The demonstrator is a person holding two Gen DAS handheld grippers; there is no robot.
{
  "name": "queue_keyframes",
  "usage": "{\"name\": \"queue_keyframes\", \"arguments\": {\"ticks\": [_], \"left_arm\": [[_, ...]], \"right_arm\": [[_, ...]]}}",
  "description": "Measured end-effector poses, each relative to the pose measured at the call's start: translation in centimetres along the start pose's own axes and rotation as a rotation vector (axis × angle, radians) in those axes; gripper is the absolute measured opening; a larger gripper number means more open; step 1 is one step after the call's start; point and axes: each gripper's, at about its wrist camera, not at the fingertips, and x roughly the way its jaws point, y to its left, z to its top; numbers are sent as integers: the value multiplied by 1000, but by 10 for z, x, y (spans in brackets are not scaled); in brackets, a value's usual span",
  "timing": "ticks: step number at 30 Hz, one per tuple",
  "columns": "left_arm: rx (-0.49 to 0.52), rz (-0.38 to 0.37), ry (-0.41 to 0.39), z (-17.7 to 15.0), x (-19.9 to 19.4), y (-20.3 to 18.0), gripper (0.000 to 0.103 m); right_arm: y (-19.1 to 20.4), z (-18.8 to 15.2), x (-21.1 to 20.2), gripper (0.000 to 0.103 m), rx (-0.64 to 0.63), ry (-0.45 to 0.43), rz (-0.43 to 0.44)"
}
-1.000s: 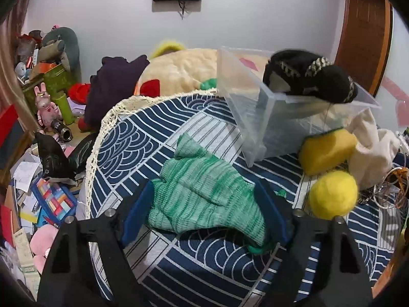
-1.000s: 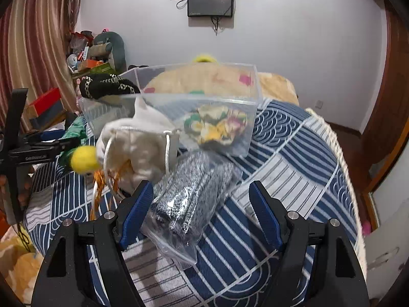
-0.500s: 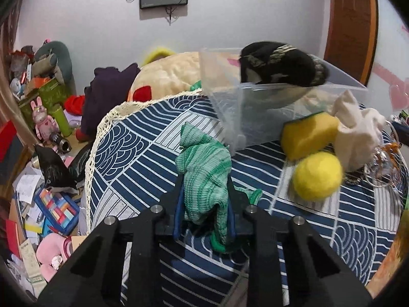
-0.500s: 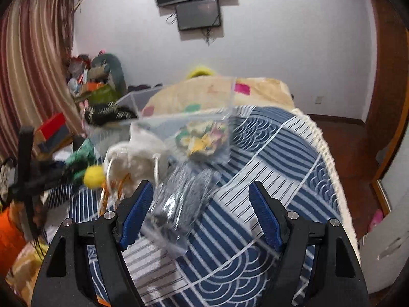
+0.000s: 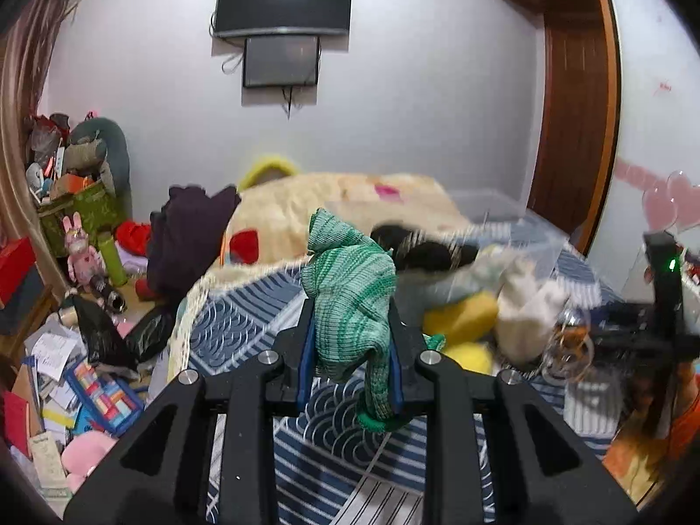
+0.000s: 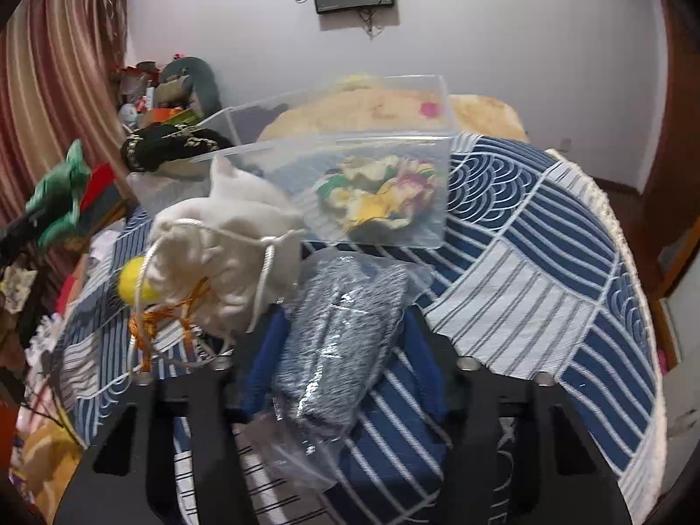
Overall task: Organize soft objects
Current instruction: 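Grasp the green knit glove with the left tool while the right grasps the bagged grey item, then lower the glove into the box with the left tool while the right drops the bag in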
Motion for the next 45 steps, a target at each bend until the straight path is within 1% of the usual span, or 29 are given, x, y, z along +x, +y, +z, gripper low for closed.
{"name": "queue_keyframes", "arguments": {"ticks": [2,3,4,5,9,12,15,17,20,24,27,34,37,40,43,45], "left_arm": [[16,-3,-25,7,-3,-3,27],[27,-4,-40,12,-5,-6,27],[32,-7,-47,15,-6,-8,27],[36,-11,-52,19,-5,-9,27],[31,-43,-64,36,-1,-14,27],[26,-55,-66,45,7,-18,27],[39,-53,-55,53,19,-21,27],[50,-31,-47,56,28,-22,28],[51,-10,-3,57,49,-19,28],[22,-35,61,52,73,-16,28],[11,-52,85,50,86,-18,28],[-19,-75,132,53,114,-23,28],[-17,-69,155,54,127,-27,28],[-16,-62,181,53,140,-31,28],[-3,-61,236,48,153,-35,28],[37,-50,235,44,156,-43,28]], "right_arm": [[6,-1,-8,27,-25,-15,2],[7,0,-10,25,-30,-27,-10],[8,2,-14,21,-38,-44,-35],[9,4,-18,19,-46,-57,-50],[4,15,-37,19,-51,-123,-101],[-1,27,-55,19,-41,-191,-135],[-4,38,-66,19,-35,-233,-141],[-4,47,-68,19,-44,-252,-150],[0,58,-71,19,-54,-280,-154],[2,67,-73,19,-57,-307,-143],[4,74,-71,19,-58,-322,-132],[4,91,-47,19,-52,-287,-109],[5,97,-32,19,-42,-256,-89],[11,101,-18,19,-62,-226,-95],[15,103,-5,19,-85,-190,-91],[16,104,3,19,-93,-166,-85]]}}
